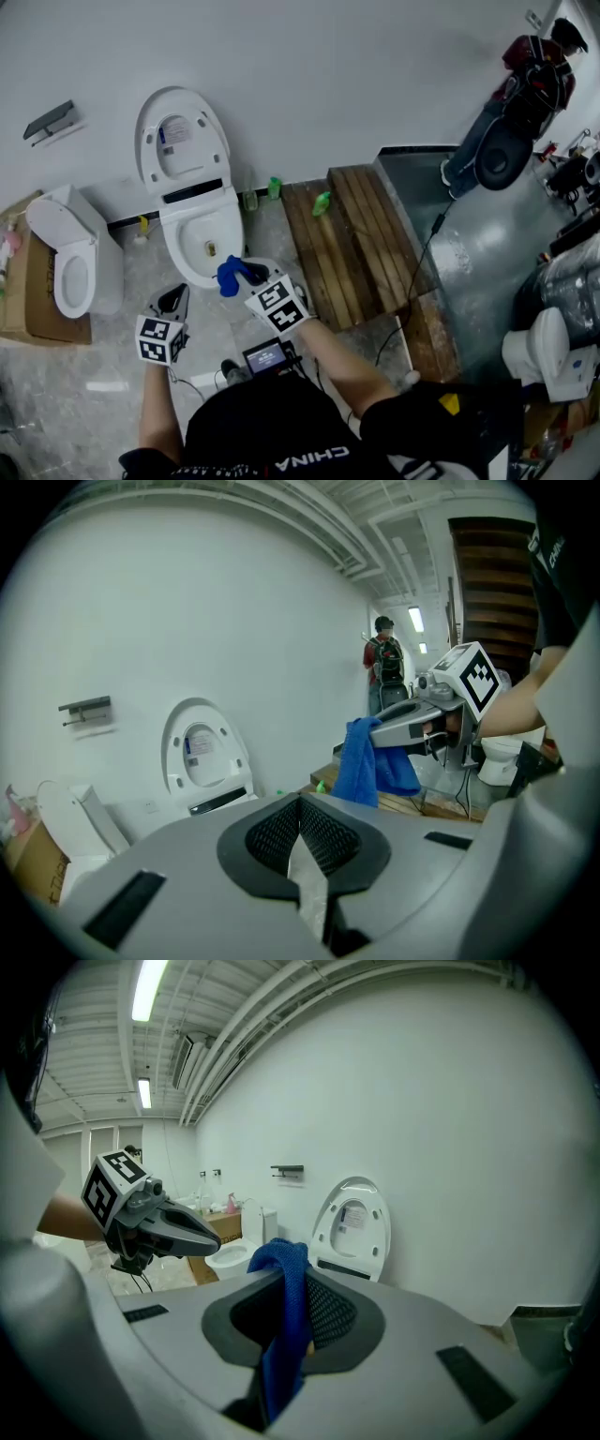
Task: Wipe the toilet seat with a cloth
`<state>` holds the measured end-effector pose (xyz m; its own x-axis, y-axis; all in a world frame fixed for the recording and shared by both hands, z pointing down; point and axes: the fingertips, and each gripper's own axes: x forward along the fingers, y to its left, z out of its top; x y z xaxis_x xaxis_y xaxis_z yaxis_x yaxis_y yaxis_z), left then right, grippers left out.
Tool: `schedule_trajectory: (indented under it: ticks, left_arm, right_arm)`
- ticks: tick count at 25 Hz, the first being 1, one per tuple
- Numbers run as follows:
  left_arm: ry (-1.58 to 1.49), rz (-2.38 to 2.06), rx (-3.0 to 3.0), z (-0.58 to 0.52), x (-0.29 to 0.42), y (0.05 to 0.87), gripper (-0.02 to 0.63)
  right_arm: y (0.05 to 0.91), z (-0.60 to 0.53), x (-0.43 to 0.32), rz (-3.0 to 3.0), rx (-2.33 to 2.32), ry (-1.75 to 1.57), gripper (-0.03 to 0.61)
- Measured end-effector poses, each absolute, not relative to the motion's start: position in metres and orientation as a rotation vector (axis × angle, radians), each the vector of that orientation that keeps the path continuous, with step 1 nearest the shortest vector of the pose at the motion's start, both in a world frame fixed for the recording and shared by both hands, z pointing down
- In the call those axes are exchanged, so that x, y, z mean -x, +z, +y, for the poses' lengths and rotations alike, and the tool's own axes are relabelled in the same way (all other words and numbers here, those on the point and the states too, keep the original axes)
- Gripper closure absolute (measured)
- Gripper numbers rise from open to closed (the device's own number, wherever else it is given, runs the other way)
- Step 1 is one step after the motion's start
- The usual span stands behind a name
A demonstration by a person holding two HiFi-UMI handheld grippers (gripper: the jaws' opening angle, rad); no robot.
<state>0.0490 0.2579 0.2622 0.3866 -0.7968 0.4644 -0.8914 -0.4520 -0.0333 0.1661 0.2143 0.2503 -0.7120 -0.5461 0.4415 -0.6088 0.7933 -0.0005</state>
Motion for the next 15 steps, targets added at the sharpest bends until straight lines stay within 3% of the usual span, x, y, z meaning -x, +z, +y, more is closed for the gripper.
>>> schedule_trajectory:
  ticks: [15]
  left_arm:
    - [0.644,-1.495,-2.438,0.245,-0.053,0.263,0.601]
  right_arm:
    - [0.254,0.207,-0.169,-2.562,-0.834,0.2,0.532]
